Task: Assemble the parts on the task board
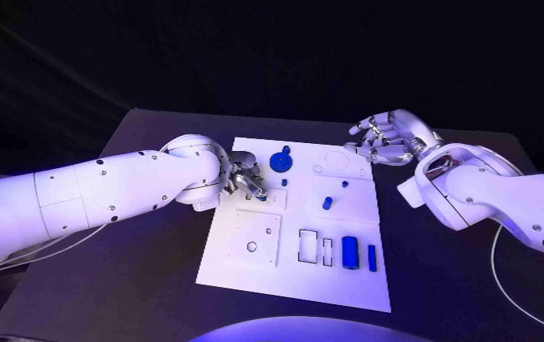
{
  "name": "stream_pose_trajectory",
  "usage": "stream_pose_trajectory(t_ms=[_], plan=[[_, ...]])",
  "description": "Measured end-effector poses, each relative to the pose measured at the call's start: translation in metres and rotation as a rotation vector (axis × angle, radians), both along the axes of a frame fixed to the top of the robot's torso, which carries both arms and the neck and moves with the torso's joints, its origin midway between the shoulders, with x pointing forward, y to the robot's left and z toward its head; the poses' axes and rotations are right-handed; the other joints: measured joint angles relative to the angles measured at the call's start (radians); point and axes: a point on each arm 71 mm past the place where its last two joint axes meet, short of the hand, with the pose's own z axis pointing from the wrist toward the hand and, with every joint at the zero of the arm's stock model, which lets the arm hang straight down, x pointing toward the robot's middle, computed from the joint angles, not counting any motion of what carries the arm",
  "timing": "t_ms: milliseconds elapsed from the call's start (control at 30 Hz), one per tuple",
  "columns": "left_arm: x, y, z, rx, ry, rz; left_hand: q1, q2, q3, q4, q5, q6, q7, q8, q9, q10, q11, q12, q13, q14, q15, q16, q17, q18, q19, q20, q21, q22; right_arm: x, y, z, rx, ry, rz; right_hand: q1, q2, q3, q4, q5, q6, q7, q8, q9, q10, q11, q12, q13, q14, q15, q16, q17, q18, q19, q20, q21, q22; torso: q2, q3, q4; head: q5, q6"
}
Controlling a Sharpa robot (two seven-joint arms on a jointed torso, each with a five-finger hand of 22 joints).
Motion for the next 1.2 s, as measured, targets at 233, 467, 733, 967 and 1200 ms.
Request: stream_pose_trajectory(t_ms=[233,467,733,967,1200], plan=[[0.000,-0.001,0.000,0.002,-0.001,-0.002,-0.003,-0.003,-0.003,-0.003,0.015,0.005,-0.002,0.000,0.002,0.007,0.000,0.004,0.005,0.000,0.000,0.000,0.000,0.000,0.000,0.000,0.000,0.003,0.008,-0.006,-0.003,0.110,0.032,-0.022,0.030,-0.011,0.059,-0.005,0.000,-0.057,0.011,0.024,-0.048,-0.016,0.049,-0.261,-0.403,-0.148,0.078,-0.392,-0.208,0.000,-0.099,0.090,-0.263,-0.238,0.000,0.0006,0.0004,0.001,0.001],[0.001,-0.003,0.000,0.003,-0.002,-0.006,-0.010,-0.003,-0.005,-0.005,0.038,0.009,-0.002,0.000,0.003,0.015,-0.003,0.008,0.015,0.000,0.000,0.000,0.000,0.000,0.003,-0.003,0.004,0.006,0.012,-0.010,-0.004,0.189,0.049,-0.039,0.029,-0.011,0.064,-0.010,0.000,-0.059,0.009,0.007,-0.093,-0.020,0.060,-0.286,-0.523,-0.153,0.093,-0.502,-0.280,0.000,-0.116,0.118,-0.353,-0.341,0.000,0.0012,0.0000,0.002,-0.001],[0.001,-0.006,0.001,0.007,-0.003,-0.015,-0.017,-0.001,-0.012,-0.012,0.064,0.015,-0.005,0.003,0.003,0.025,-0.004,0.016,0.027,0.000,0.000,0.000,0.000,0.000,0.007,-0.007,0.004,0.011,0.013,-0.012,-0.004,0.229,0.053,-0.048,0.029,-0.011,0.064,-0.010,0.000,-0.059,0.009,0.007,-0.098,-0.020,0.060,-0.286,-0.538,-0.151,0.096,-0.511,-0.288,0.000,-0.116,0.118,-0.361,-0.354,0.001,0.0014,-0.0001,0.001,-0.003],[0.001,-0.006,0.002,0.015,-0.004,-0.024,-0.025,-0.002,-0.019,-0.019,0.069,0.026,-0.009,0.003,0.002,0.045,-0.009,0.030,0.050,-0.004,-0.004,0.000,0.000,0.000,0.014,-0.007,0.008,0.021,0.013,-0.013,-0.004,0.246,0.053,-0.051,0.029,-0.011,0.064,-0.010,0.000,-0.059,0.009,0.007,-0.100,-0.020,0.060,-0.286,-0.539,-0.151,0.096,-0.511,-0.290,0.000,-0.116,0.118,-0.361,-0.356,0.001,0.0019,-0.0001,0.000,-0.006],[0.001,-0.006,0.002,0.025,-0.008,-0.031,-0.035,-0.004,-0.008,-0.036,0.069,0.028,-0.010,0.002,0.001,0.054,-0.010,0.039,0.066,0.000,-0.007,0.000,0.000,0.000,0.014,-0.007,0.008,0.027,0.013,-0.013,-0.003,0.255,0.052,-0.054,0.029,-0.011,0.064,-0.010,0.000,-0.059,0.009,0.007,-0.102,-0.020,0.060,-0.286,-0.545,-0.151,0.096,-0.517,-0.294,0.000,-0.116,0.118,-0.361,-0.361,0.001,0.0018,0.0005,-0.001,-0.007]])
